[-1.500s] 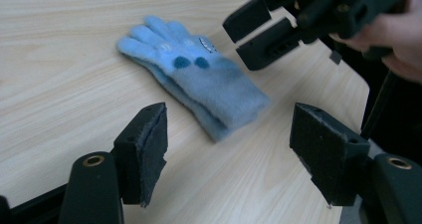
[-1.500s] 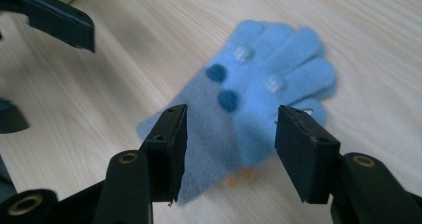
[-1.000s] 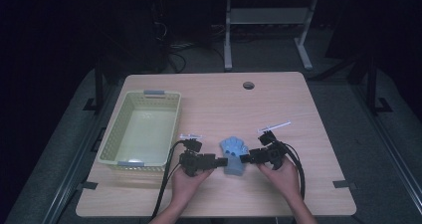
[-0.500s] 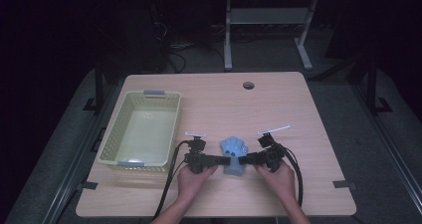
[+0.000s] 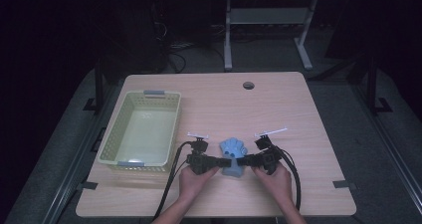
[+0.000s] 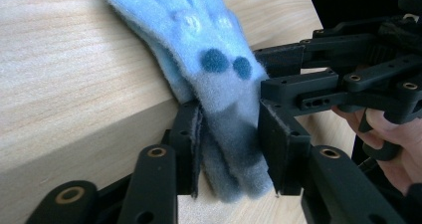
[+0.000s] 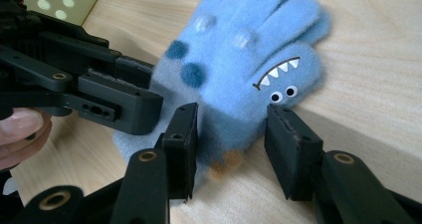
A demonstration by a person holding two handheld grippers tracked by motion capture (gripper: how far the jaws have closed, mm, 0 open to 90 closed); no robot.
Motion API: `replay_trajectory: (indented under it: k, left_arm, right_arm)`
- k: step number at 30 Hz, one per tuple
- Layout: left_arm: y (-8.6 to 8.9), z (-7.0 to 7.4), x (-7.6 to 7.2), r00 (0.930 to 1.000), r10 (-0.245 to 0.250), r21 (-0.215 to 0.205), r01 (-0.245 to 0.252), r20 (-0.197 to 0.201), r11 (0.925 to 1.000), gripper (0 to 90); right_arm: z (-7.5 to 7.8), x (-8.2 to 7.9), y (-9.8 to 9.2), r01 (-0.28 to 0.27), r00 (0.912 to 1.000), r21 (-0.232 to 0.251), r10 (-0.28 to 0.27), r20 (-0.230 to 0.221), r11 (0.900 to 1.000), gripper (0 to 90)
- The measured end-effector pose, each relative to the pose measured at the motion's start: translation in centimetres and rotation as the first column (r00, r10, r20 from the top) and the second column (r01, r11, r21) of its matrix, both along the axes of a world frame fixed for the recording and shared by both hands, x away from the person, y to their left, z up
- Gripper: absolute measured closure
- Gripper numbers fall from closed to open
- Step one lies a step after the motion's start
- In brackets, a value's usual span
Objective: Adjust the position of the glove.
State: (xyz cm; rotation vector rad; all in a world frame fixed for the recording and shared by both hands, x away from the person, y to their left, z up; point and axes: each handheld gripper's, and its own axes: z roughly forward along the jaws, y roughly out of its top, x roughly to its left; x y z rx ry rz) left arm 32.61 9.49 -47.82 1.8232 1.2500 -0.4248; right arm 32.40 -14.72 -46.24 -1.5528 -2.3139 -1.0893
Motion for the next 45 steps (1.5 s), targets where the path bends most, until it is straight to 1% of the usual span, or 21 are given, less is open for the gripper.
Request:
replay_trajectory:
  k: [2, 5, 6, 10, 11, 13, 14, 18, 22, 23, 24, 25, 30, 31, 32, 35, 36, 37, 38, 39, 45]
  left_arm:
    - [-0.1, 0.0, -0.1, 1.0000, -0.006, 0.002, 0.006, 0.004, 1.0000, 64.7]
    - [-0.1, -0.1, -0.1, 1.0000, -0.004, -0.003, 0.004, 0.003, 1.0000, 65.5]
    - [-0.1, -0.2, -0.1, 1.0000, 0.003, -0.009, -0.003, 0.005, 1.0000, 65.7]
    - [0.0, -0.3, -0.2, 1.0000, 0.004, -0.014, -0.004, 0.006, 0.9999, 65.9]
    - [0.0, -0.3, -0.2, 1.0000, 0.006, -0.015, -0.006, 0.007, 0.9999, 65.9]
    - [0.0, -0.4, -0.3, 0.9999, 0.011, -0.020, -0.011, 0.012, 0.9997, 66.1]
    - [0.0, -0.3, -0.4, 0.9998, 0.015, -0.021, -0.015, 0.011, 0.9997, 66.1]
    - [0.0, -0.4, -0.4, 0.9997, 0.020, -0.025, -0.019, 0.015, 0.9995, 66.3]
    - [0.0, -0.5, -0.5, 0.9996, 0.026, -0.029, -0.026, 0.014, 0.9993, 66.2]
    - [0.1, -0.5, -0.6, 0.9995, 0.030, -0.033, -0.029, 0.011, 0.9990, 66.3]
    - [0.1, -0.5, -0.6, 0.9995, 0.029, -0.033, -0.029, 0.011, 0.9990, 66.3]
    - [0.1, -0.6, -0.6, 0.9995, 0.030, -0.036, -0.029, 0.009, 0.9989, 66.5]
    - [0.2, -0.7, -0.5, 0.9996, 0.028, -0.046, -0.028, -0.002, 0.9985, 67.0]
    - [0.3, -0.8, -0.6, 0.9993, 0.036, -0.060, -0.037, -0.014, 0.9975, 67.5]
    - [0.3, -0.8, -0.6, 0.9993, 0.036, -0.060, -0.037, -0.014, 0.9975, 67.8]
    - [0.5, -1.0, -0.5, 0.9991, 0.036, -0.082, -0.038, -0.024, 0.9959, 68.7]
    - [0.6, -1.3, -0.3, 0.9986, 0.035, -0.107, -0.039, -0.039, 0.9935, 69.1]
    - [0.6, -1.3, -0.3, 0.9986, 0.035, -0.107, -0.039, -0.039, 0.9935, 69.7]
    - [0.7, -1.5, -0.2, 0.9975, 0.036, -0.127, -0.043, -0.061, 0.9910, 70.3]
    - [0.9, -1.6, -0.1, 0.9972, 0.031, -0.136, -0.040, -0.068, 0.9900, 70.8]
    - [1.0, -1.7, 0.0, 0.9968, 0.026, -0.156, -0.038, -0.075, 0.9870, 72.1]
  right_arm:
    - [0.0, -0.1, -0.1, 0.010, 0.9998, 0.008, -0.010, -0.018, 1.000, 54.5]
    - [0.1, -0.3, -0.3, 0.021, 0.9994, 0.008, -0.021, -0.028, 1.000, 52.3]
    - [0.2, -0.4, -0.4, 0.027, 0.9989, 0.011, -0.027, -0.039, 1.000, 51.0]
    - [0.1, -0.5, -0.6, 0.033, 0.9984, 0.018, -0.032, -0.046, 0.999, 50.6]
    - [0.1, -0.5, -0.6, 0.045, 0.9974, 0.026, -0.043, -0.057, 0.999, 50.9]
    - [0.1, -0.5, -0.6, 0.045, 0.9973, 0.030, -0.043, -0.059, 0.999, 50.9]
    - [0.1, -0.6, -0.7, 0.047, 0.9961, 0.038, -0.044, -0.077, 0.998, 49.7]
    - [0.3, -1.3, -1.1, 0.046, 0.9953, 0.067, -0.040, -0.088, 0.997, 49.5]
    - [0.0, -1.4, -0.9, 0.058, 0.9932, 0.074, -0.050, -0.106, 0.996, 49.9]
    - [-0.3, -1.2, -0.9, 0.055, 0.9939, 0.100, -0.045, -0.100, 0.993, 52.0]
    - [-0.4, -1.2, -0.8, 0.067, 0.9923, 0.113, -0.054, -0.112, 0.991, 53.3]
    - [-0.5, -1.2, -0.8, 0.067, 0.9924, 0.121, -0.054, -0.111, 0.990, 54.8]
    - [-0.8, -1.3, -0.5, 0.070, 0.9942, 0.126, -0.059, -0.091, 0.990, 59.7]
    - [-1.0, -1.3, -0.3, 0.076, 0.9939, 0.142, -0.064, -0.090, 0.987, 62.3]
    - [-1.0, -1.3, -0.3, 0.076, 0.9939, 0.142, -0.064, -0.090, 0.987, 62.3]
    - [-1.5, -1.1, -0.5, 0.078, 0.9934, 0.184, -0.061, -0.098, 0.980, 66.2]
    - [-1.6, -1.0, -0.5, 0.078, 0.9930, 0.193, -0.060, -0.102, 0.978, 66.8]
    - [-1.6, -1.0, -0.5, 0.078, 0.9932, 0.193, -0.059, -0.101, 0.978, 67.8]
    - [-1.6, -1.0, -0.5, 0.075, 0.9938, 0.197, -0.057, -0.095, 0.978, 69.3]
    - [-1.5, -1.0, -0.5, 0.071, 0.9945, 0.198, -0.054, -0.090, 0.978, 70.6]
    - [-1.4, -0.9, -0.6, 0.061, 0.9957, 0.214, -0.044, -0.081, 0.975, 75.0]
